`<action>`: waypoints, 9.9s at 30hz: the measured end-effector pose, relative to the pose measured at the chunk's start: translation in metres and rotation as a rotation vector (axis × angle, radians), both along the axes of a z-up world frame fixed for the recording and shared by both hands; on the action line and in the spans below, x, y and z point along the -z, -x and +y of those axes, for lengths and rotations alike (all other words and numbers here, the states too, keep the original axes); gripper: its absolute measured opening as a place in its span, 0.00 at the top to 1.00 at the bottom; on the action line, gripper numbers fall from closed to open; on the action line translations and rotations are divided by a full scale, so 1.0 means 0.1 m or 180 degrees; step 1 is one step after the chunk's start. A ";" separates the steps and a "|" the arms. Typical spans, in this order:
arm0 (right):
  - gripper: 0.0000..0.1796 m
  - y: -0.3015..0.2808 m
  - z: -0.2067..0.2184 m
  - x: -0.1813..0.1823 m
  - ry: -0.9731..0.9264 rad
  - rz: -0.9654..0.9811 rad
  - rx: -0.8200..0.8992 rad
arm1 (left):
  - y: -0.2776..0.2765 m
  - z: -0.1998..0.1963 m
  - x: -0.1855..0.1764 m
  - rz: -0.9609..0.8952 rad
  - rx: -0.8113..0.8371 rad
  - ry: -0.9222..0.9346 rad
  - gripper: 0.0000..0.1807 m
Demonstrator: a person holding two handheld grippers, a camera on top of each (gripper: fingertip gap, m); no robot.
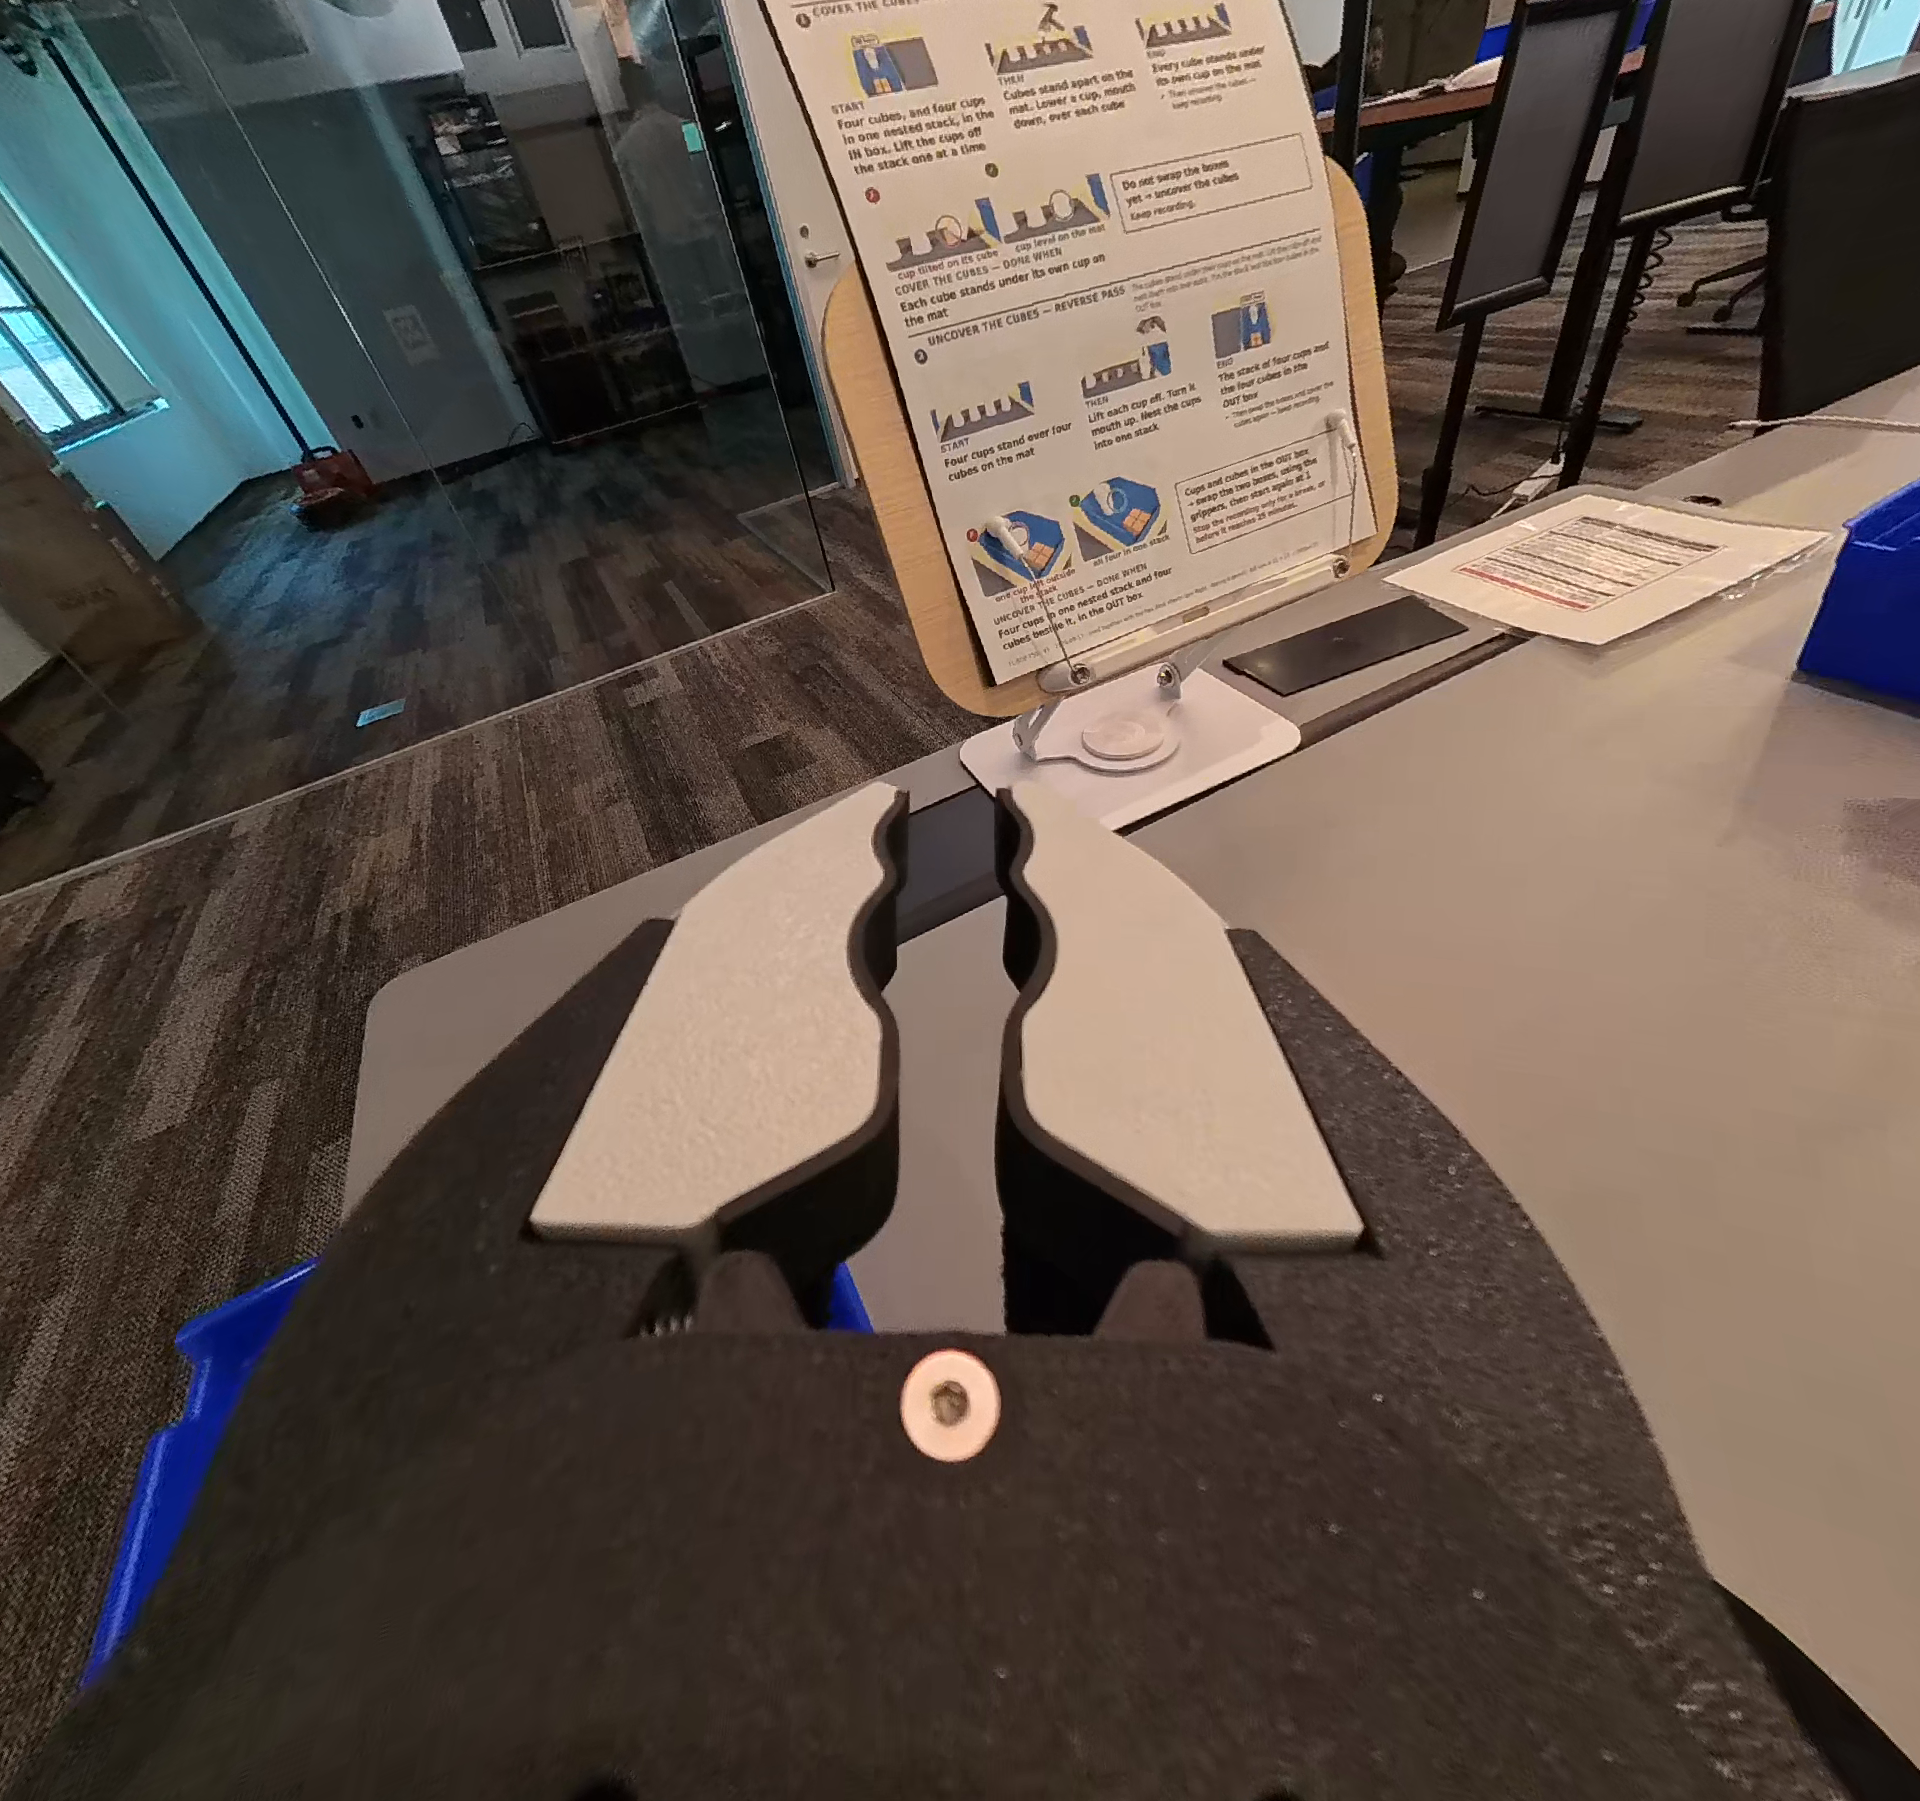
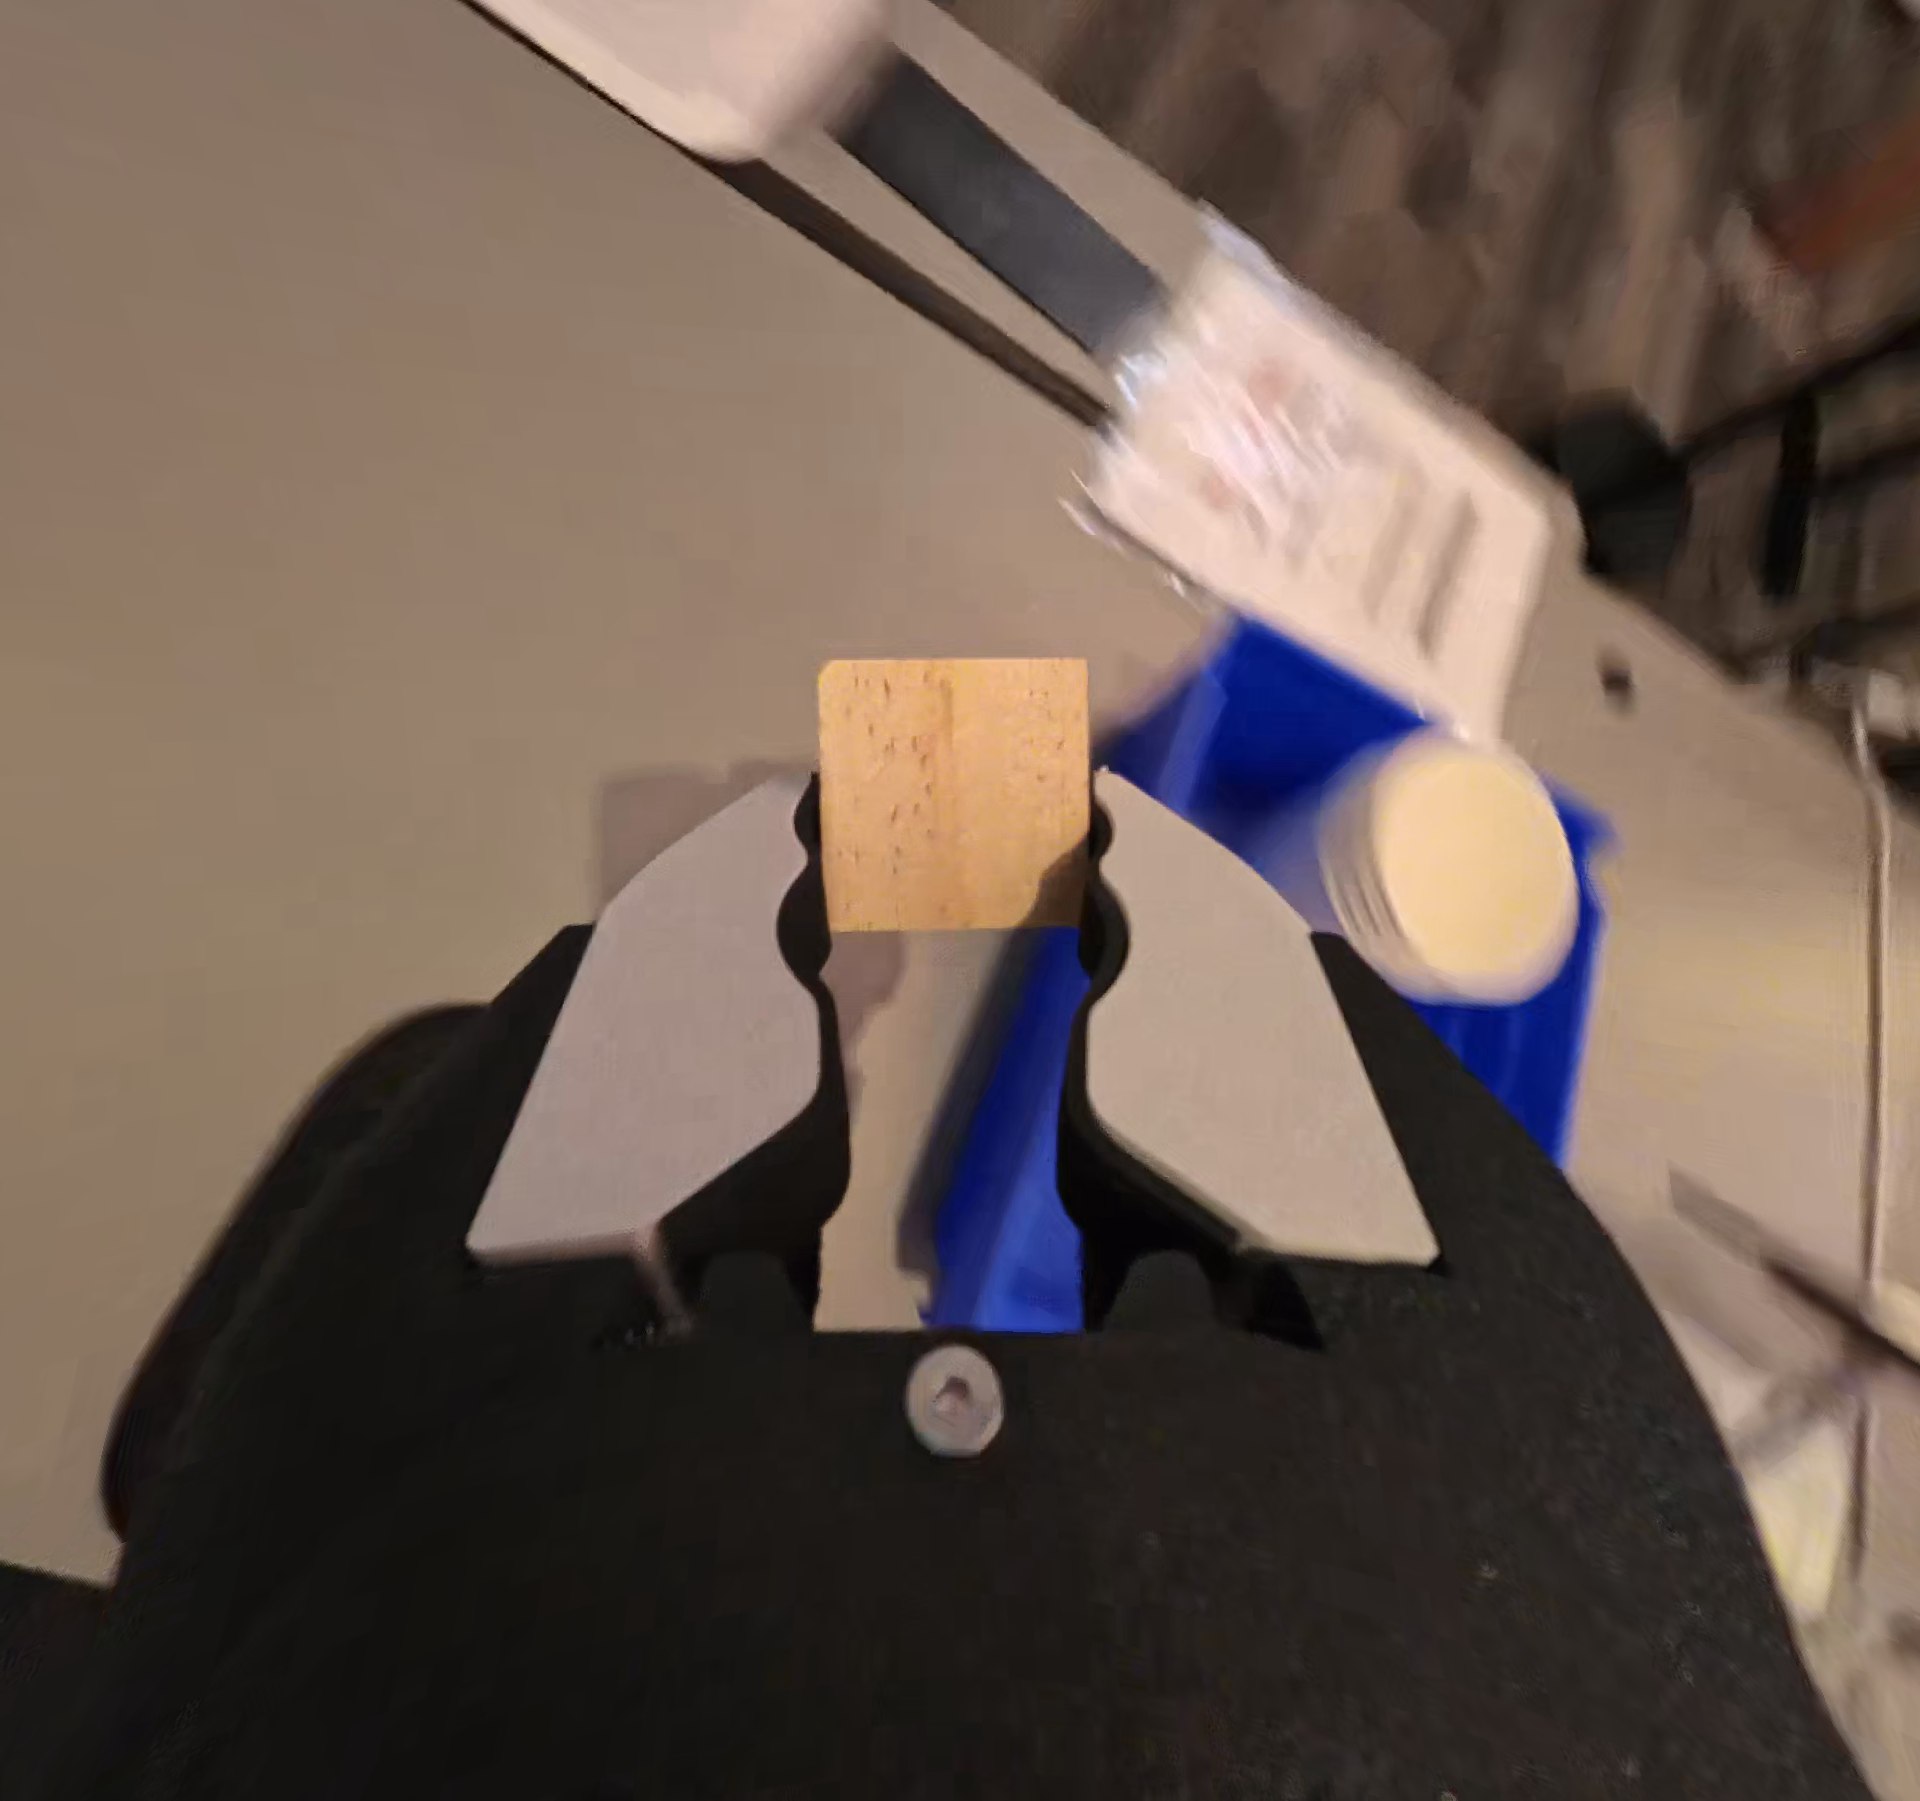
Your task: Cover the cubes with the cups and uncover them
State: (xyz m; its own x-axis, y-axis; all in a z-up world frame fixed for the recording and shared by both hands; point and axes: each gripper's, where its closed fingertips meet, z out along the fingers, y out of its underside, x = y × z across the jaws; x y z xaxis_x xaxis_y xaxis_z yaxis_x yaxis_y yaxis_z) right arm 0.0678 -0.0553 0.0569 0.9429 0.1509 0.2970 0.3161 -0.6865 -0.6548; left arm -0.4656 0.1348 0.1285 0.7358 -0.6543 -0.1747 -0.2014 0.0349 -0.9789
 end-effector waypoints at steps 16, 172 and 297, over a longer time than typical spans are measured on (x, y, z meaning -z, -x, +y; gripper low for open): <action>0.74 -1.75 -1.00 1.79 0.1317 0.0782 0.1541 | -0.31 -0.07 0.06 0.0353 0.0041 -0.0006 0.92; 0.96 1.27 1.28 -0.18 0.1944 0.1574 0.0077 | 0.29 -1.40 1.08 0.0808 -0.2118 0.1183 0.64; 0.61 1.98 1.22 0.98 0.0111 0.1563 0.0150 | 3.05 -0.42 1.70 0.0114 -0.1214 0.1484 0.62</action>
